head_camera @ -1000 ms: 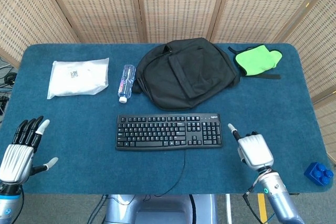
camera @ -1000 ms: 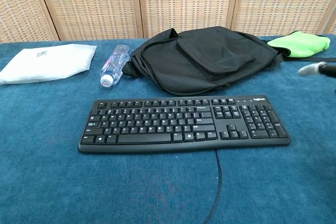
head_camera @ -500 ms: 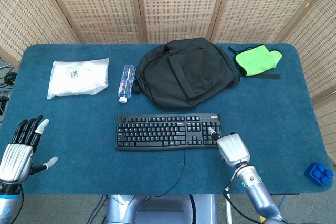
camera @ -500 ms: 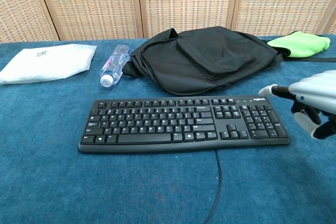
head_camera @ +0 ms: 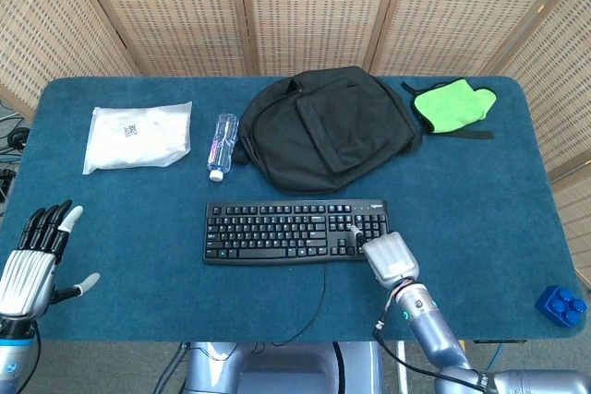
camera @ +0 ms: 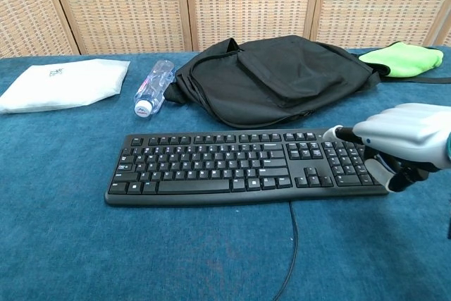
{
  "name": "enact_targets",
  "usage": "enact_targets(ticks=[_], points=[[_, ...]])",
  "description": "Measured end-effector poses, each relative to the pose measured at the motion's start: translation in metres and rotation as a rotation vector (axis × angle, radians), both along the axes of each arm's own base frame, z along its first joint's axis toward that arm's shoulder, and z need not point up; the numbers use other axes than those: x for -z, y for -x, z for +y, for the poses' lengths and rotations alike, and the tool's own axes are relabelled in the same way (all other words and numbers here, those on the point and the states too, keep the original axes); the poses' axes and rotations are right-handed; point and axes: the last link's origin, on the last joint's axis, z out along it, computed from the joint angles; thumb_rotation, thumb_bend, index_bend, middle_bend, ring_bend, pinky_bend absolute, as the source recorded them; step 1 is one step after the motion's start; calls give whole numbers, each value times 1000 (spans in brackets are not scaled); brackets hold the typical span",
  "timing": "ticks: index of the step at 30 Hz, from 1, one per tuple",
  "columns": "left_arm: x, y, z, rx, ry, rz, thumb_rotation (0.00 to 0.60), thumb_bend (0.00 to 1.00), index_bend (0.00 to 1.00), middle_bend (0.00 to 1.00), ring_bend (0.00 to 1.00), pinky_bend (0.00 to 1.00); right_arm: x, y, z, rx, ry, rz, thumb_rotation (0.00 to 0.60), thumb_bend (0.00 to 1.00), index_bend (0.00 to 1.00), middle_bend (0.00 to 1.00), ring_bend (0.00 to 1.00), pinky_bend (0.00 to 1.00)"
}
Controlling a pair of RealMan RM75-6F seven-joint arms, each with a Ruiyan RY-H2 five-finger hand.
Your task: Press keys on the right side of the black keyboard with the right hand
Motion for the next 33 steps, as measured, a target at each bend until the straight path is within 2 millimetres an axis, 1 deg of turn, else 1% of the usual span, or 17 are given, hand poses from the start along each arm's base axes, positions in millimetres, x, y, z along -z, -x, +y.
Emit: enact_targets(ticks=[6, 12, 22, 33], points=[[-1, 1, 1, -4, -3, -2, 600, 0, 0, 0, 0, 0, 4, -10, -6, -8, -5, 13, 600, 775, 44, 680, 574, 410], [-1, 1, 1, -5, -2, -4, 600, 0, 0, 0, 0, 0, 9, -14, -13, 8, -13, 25, 600, 775, 45, 681, 574, 410], [2, 2, 4, -11, 12, 5, 600, 0, 0, 0, 0, 0, 15, -6, -22, 42, -13, 56, 600, 775, 45, 681, 574, 414], [2, 2, 5, -16, 9, 7, 600, 0, 0, 0, 0, 0, 22, -1, -21, 68, -36, 49, 600, 775, 45, 681, 575, 414]])
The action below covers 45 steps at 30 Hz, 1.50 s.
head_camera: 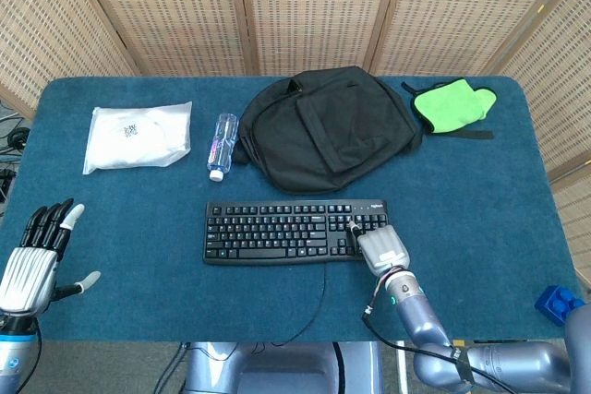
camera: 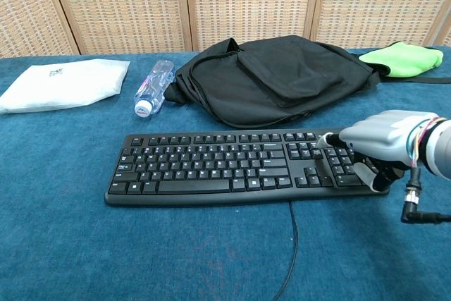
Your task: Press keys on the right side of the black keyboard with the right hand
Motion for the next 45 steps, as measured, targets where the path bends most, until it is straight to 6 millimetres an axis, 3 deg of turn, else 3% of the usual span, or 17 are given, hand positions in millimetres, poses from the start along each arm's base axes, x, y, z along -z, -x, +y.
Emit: enact_targets(ticks=[29, 45], points=[[-1, -1, 1, 2, 1, -6, 600, 0, 0, 0, 0, 0, 14, 1, 2, 16, -30, 6, 600, 775, 45, 681, 575, 416], [-1, -1, 0, 6, 4, -9, 600, 0, 0, 0, 0, 0, -7, -15, 2, -35, 25, -1, 600, 775, 45, 669, 573, 418]])
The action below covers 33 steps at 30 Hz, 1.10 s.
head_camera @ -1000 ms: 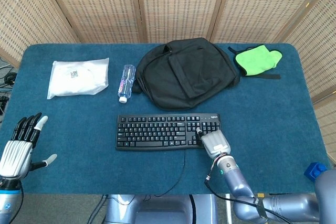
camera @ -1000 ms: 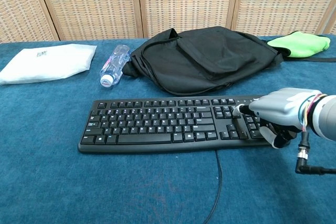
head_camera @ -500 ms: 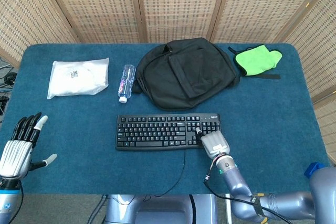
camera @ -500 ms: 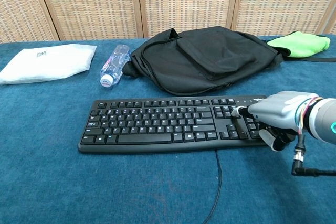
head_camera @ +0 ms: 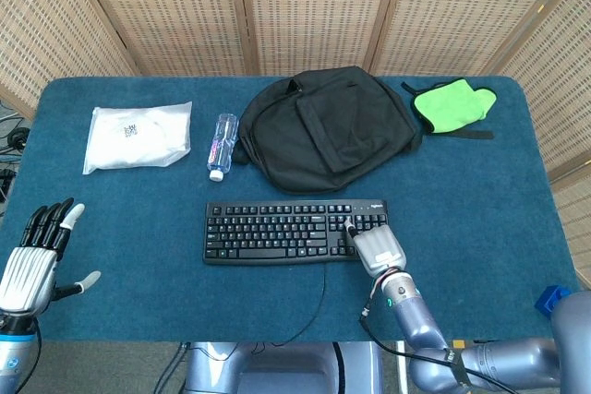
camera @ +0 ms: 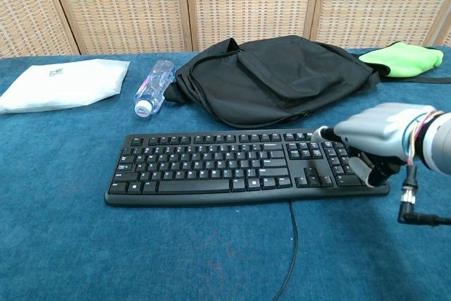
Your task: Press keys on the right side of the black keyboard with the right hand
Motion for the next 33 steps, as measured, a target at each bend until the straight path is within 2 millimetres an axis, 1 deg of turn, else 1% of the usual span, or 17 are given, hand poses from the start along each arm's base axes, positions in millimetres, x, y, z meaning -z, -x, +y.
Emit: enact_targets(ticks=[2, 4, 6, 7, 9, 12, 14, 15, 18, 20, 21, 27, 31, 33], points=[[0, 0, 0, 1, 1, 1, 600, 0, 0, 0, 0, 0, -7, -3, 0, -15, 18, -4, 600, 769, 45, 635, 546, 418], [0, 0, 0, 1, 1, 1, 600, 0, 0, 0, 0, 0, -16, -7, 0, -36, 45, -11, 600, 722, 45, 572, 473, 418], [0, -1, 0, 2, 0, -1, 600, 0, 0, 0, 0, 0, -27, -9, 1, -60, 73, -23, 600, 646, 31, 462, 356, 411], [0, -1, 0, 2, -1, -2, 600, 0, 0, 0, 0, 0, -31, -10, 2, -70, 87, -31, 600, 626, 22, 418, 313, 398], [0, 0, 0, -1, 0, -2, 600, 0, 0, 0, 0, 0, -42, -8, 4, -86, 120, -60, 600, 558, 0, 278, 181, 330], [0, 0, 0, -3, 1, -1, 600, 0, 0, 0, 0, 0, -57, 0, 11, -101, 162, -120, 600, 481, 0, 121, 39, 249], [1, 0, 0, -2, 2, 2, 600, 0, 0, 0, 0, 0, -66, 8, 17, -114, 189, -158, 600, 445, 0, 39, 3, 190], [2, 0, 0, -1, 3, 3, 600, 0, 0, 0, 0, 0, -72, 13, 22, -126, 207, -185, 600, 430, 0, 10, 0, 151], [3, -1, 0, 0, 5, 5, 600, 0, 0, 0, 0, 0, -85, 29, 36, -155, 251, -261, 600, 385, 0, 0, 0, 65], [3, -1, 0, 2, 5, 8, 600, 0, 0, 0, 0, 0, -94, 41, 46, -166, 279, -309, 600, 361, 0, 0, 0, 33], [3, -2, 0, 3, 5, 9, 600, 0, 0, 0, 0, 0, -100, 51, 53, -169, 298, -336, 600, 351, 0, 0, 0, 21], [7, -3, -2, 9, 8, 20, 600, 0, 0, 0, 0, 0, -134, 106, 90, -179, 441, -373, 600, 311, 0, 0, 0, 1], [8, -4, -2, 14, 8, 25, 600, 0, 0, 0, 0, 0, -146, 128, 113, -196, 500, -382, 600, 311, 0, 0, 0, 0], [8, -4, -3, 16, 9, 27, 600, 0, 0, 0, 0, 0, -149, 135, 120, -203, 512, -378, 600, 311, 0, 0, 0, 0]])
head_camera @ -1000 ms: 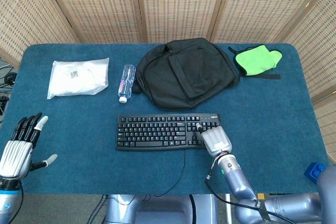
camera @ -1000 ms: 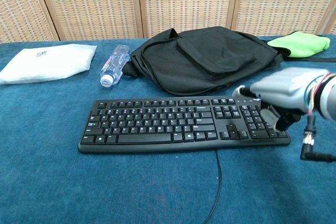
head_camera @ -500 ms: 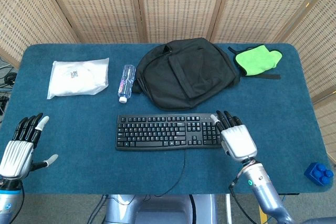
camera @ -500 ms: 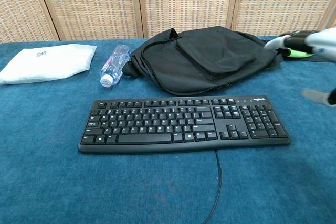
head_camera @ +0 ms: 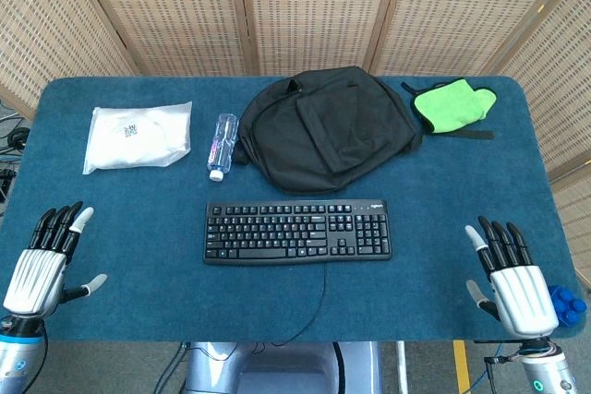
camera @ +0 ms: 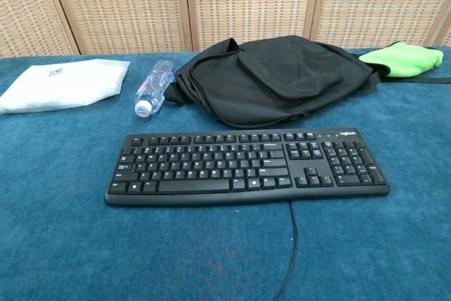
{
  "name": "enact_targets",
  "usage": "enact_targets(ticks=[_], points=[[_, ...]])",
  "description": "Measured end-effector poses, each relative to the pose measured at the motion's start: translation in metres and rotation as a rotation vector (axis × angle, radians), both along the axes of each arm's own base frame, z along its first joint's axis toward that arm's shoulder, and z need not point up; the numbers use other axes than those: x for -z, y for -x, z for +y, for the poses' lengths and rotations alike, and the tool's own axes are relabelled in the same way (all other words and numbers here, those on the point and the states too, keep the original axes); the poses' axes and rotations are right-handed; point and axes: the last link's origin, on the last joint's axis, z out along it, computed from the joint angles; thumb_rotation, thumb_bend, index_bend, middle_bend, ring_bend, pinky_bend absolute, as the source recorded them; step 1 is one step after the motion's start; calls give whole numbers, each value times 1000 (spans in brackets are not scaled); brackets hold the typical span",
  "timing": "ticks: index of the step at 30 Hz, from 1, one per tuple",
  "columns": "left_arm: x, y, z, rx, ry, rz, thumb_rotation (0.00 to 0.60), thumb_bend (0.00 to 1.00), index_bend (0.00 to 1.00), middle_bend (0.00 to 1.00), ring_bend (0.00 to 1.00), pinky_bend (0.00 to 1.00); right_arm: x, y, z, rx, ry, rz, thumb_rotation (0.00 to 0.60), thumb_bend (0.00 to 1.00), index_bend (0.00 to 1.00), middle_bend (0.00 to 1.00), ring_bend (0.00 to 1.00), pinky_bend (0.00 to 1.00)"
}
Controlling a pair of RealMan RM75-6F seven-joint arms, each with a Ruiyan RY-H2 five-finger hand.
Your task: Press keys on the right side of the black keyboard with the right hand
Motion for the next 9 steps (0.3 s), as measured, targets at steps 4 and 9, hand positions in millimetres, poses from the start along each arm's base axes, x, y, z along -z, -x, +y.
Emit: enact_targets(ticks=[4, 9], points=[[0, 0, -1, 3, 2, 3, 600, 0, 0, 0, 0, 0, -3, 5, 4, 2, 11, -1, 600, 311, 0, 0, 0, 0], [-3, 0, -2, 4, -9, -3, 600, 0, 0, 0, 0, 0, -6, 9, 4, 16, 21, 4, 600, 311, 0, 0, 0, 0]])
